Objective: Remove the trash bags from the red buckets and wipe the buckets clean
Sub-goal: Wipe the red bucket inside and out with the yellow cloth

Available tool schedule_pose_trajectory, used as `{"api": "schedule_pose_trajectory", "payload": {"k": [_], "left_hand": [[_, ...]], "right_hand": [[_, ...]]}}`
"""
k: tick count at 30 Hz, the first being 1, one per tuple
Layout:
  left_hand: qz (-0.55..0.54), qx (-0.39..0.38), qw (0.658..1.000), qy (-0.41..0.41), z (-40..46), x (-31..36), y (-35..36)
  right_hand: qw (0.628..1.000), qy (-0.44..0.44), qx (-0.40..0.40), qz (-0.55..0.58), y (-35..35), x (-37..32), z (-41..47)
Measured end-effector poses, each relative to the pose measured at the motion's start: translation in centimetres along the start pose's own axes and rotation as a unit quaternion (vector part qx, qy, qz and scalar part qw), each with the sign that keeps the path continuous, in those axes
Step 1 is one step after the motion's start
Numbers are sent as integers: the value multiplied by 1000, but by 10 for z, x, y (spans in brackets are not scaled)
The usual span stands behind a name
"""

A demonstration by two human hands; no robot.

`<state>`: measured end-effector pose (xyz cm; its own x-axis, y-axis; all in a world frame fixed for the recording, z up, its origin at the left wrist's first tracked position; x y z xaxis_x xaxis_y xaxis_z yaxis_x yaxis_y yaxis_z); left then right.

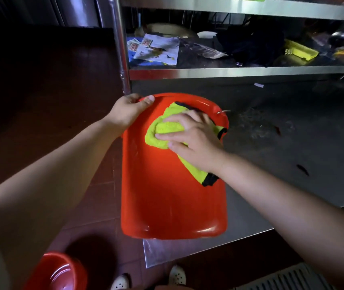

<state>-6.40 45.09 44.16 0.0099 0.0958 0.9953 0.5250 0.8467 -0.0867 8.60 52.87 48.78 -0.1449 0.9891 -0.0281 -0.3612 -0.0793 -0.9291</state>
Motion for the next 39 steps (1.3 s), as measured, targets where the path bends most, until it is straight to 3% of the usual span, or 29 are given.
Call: {"api": "schedule_pose_trajectory", "payload": {"k": [6, 13, 18, 23, 28, 35, 39], "left_hand": [[-29, 0, 999, -13, 0, -6, -13], [-9, 1, 999, -38, 1, -2, -16], [-17, 8, 999, -36, 5, -4, -21], [-55, 16, 997, -52, 13, -16, -24], [-55, 30, 997, -46, 8, -20, -28], [-20, 45, 999, -15, -3, -18, -44], [23, 47, 998, 38, 8, 20, -25]], "right_hand": [[986, -149, -69, 22, 3, -82, -83], [963, -256, -74, 49, 2, -90, -93], [980, -198, -4, 22, 4, -40, -25], [996, -79, 1, 33, 4, 26, 42], [998, -23, 19, 46, 5, 14, 29], [990, -126, -23, 62, -1, -63, -73], [982, -161, -55, 80, 0, -82, -94]]}}
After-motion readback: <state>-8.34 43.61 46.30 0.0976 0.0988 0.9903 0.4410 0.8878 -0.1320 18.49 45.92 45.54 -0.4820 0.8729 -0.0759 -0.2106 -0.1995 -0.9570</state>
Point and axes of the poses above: each hand's wrist, its own z-axis towards the middle knuckle, its own y-axis out of the palm, x = y × z, the point moved 10 cm from there along z, towards the middle knuckle, and after that the axes turned 9 degrees about -z, right-handed, at the moved point
